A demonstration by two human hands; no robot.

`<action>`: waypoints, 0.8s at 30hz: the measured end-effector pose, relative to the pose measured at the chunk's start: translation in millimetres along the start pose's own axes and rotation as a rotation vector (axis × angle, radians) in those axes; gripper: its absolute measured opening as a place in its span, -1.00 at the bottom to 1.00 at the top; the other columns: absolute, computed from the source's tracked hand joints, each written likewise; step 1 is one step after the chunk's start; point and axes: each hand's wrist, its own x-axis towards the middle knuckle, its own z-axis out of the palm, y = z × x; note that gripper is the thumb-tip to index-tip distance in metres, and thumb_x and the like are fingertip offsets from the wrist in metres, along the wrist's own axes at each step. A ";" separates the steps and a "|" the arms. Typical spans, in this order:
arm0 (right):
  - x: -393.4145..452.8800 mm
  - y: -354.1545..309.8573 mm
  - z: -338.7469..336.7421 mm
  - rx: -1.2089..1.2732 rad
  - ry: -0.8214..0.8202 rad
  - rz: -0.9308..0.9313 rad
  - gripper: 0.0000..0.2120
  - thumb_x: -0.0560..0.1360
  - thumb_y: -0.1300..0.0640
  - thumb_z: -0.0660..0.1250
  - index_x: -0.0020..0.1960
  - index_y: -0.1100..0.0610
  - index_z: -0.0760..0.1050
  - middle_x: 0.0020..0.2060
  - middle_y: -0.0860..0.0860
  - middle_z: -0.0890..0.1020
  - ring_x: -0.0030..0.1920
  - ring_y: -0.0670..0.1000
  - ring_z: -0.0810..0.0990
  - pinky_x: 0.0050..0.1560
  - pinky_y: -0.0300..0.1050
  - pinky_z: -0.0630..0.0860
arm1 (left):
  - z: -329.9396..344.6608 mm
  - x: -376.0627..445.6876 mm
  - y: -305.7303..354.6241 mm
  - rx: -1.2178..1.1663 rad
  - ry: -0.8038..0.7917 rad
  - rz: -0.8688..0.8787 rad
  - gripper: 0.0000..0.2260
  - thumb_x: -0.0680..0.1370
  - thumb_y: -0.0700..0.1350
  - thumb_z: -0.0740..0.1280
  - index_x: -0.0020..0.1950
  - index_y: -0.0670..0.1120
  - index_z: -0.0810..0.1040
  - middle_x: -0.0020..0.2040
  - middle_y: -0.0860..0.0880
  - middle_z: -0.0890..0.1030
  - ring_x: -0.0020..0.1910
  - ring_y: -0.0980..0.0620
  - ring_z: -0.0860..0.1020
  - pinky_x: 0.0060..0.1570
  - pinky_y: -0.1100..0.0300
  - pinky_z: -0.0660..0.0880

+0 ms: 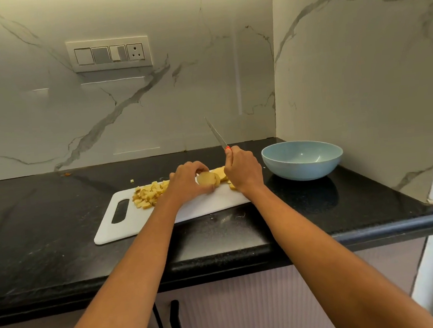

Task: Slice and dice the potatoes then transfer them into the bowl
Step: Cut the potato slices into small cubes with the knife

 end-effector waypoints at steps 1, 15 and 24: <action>0.0 0.3 -0.2 -0.003 -0.002 0.002 -0.66 0.65 0.07 0.01 0.03 0.23 0.49 -0.28 0.06 0.54 -0.32 -0.04 0.47 -0.39 -0.27 0.32 | 1.5 -0.3 -0.3 -0.012 -0.018 -0.004 -0.61 0.36 0.00 0.49 0.14 -0.02 0.50 0.10 -0.01 0.55 0.07 0.02 0.48 0.16 -0.07 0.41; 3.7 1.5 1.1 -0.003 0.025 0.010 -0.65 0.65 0.06 0.00 0.06 0.23 0.49 -0.19 0.11 0.61 -0.28 -0.04 0.48 -0.34 -0.23 0.34 | 21.4 16.0 12.7 0.027 0.100 0.090 -0.72 0.47 -0.12 0.40 0.15 -0.13 0.51 0.14 -0.09 0.52 0.13 -0.05 0.44 0.08 0.08 0.47; 3.2 1.3 1.0 0.004 0.038 0.011 -0.65 0.65 0.07 0.01 0.07 0.23 0.50 -0.23 0.08 0.58 -0.30 -0.06 0.47 -0.42 -0.33 0.28 | 20.0 15.2 11.9 0.001 0.081 0.070 -0.70 0.45 -0.11 0.40 0.12 -0.14 0.43 0.10 -0.08 0.48 0.09 -0.02 0.36 -0.03 0.20 0.36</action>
